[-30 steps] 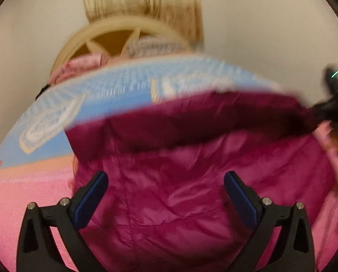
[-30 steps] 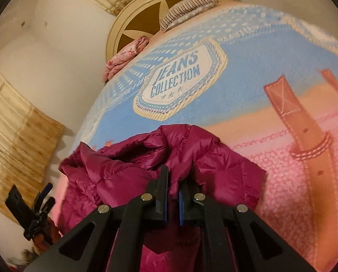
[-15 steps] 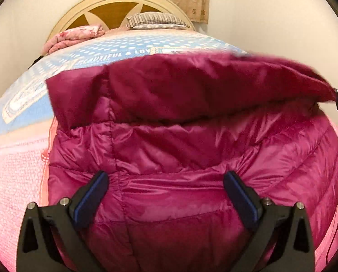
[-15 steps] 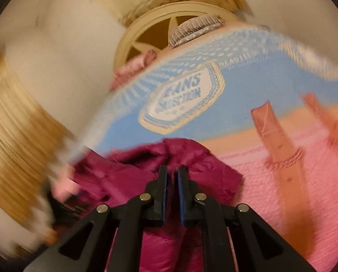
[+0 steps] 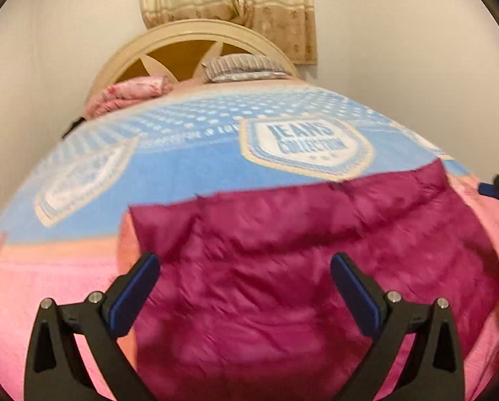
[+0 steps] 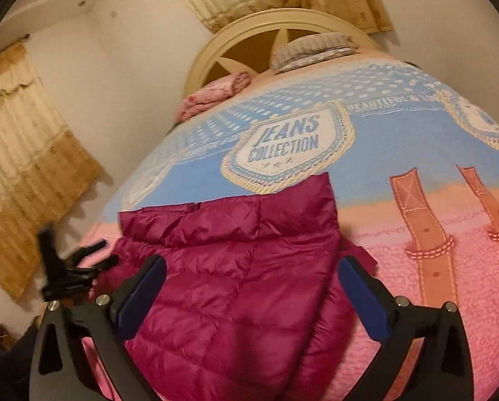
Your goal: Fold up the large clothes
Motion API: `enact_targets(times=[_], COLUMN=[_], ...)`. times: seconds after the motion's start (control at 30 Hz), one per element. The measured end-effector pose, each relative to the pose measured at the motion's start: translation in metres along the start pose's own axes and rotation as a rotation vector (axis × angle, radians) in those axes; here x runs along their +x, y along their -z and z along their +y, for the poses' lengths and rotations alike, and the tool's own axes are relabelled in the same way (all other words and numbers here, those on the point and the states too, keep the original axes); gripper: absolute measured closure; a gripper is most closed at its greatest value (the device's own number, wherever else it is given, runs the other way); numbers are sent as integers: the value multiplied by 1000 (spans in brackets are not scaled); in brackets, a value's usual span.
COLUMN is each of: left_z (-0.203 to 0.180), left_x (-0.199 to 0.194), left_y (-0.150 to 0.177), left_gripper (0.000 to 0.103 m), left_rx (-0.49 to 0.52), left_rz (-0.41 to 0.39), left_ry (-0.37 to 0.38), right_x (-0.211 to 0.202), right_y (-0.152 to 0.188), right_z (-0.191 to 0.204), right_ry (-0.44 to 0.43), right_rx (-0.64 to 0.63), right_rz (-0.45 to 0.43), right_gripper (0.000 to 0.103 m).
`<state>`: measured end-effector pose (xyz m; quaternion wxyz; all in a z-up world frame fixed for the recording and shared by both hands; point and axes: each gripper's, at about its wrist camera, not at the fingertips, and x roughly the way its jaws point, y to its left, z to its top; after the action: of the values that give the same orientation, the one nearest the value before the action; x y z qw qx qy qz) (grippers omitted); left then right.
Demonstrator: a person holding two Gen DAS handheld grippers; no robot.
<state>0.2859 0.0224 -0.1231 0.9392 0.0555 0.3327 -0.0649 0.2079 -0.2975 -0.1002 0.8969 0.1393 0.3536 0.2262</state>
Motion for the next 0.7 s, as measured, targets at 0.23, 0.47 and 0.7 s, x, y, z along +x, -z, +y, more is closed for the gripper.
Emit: enact_targets(times=[0.23,0.47,0.7], left_z=[0,-5,-5], left_x=[53,70,83], left_y=[5,24,26], left_gripper=[0,0,0], left_rx=[-59,-88,-106], left_rz=[68,101,143], left_ry=[-65,-89,-81], right_x=[76,145,149], right_y=[15,43,50], right_z=[65,68,45], right_ry=[253,364,360], right_rx=[-50,-89,-81], right_rz=[58,112,96], right_gripper=[1,1,1])
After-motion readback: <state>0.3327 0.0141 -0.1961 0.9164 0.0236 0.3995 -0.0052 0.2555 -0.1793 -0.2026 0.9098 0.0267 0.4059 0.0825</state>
